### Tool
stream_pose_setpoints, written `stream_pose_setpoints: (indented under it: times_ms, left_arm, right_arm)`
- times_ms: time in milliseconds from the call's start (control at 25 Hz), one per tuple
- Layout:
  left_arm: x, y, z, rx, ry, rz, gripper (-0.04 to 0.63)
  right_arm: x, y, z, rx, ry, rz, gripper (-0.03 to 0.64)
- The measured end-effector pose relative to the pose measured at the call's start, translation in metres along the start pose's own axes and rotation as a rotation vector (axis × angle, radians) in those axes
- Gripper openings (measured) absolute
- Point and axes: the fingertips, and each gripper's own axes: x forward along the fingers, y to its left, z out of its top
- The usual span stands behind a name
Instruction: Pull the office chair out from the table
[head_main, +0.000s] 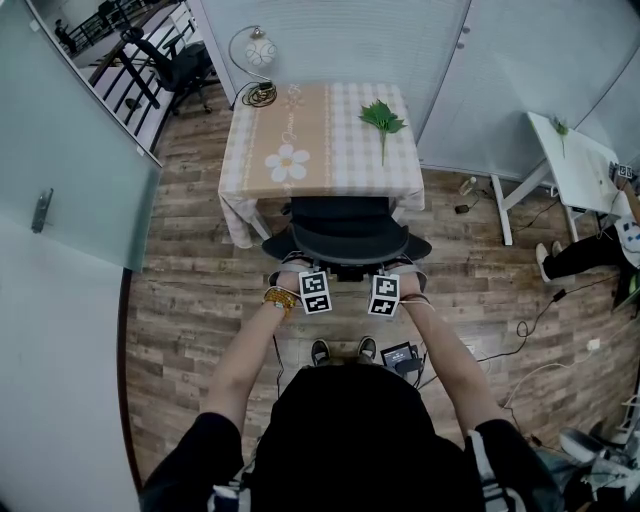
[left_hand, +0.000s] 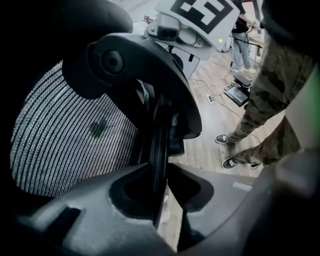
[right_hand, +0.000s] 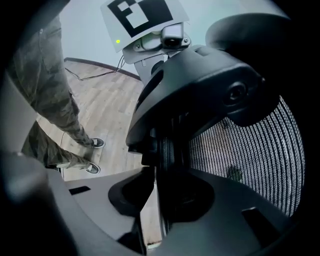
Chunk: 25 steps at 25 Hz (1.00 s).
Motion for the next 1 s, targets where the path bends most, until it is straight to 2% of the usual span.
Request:
stream_pose_setpoints:
  times_ms: [320, 1000]
  left_arm:
    - [0.0019, -0.0015, -0.0015, -0.024, 0.012, -0.016, 0.097]
    - [-0.0008, -0.0042, -0.0023, -0.024, 0.01, -0.015, 0.097]
  right_arm:
    - [0.002, 0.0007, 0.0011, 0.013, 0.006, -0.001, 0.077]
    - [-0.0003, 0.0031, 0.0029, 0.025, 0.027, -0.011, 0.077]
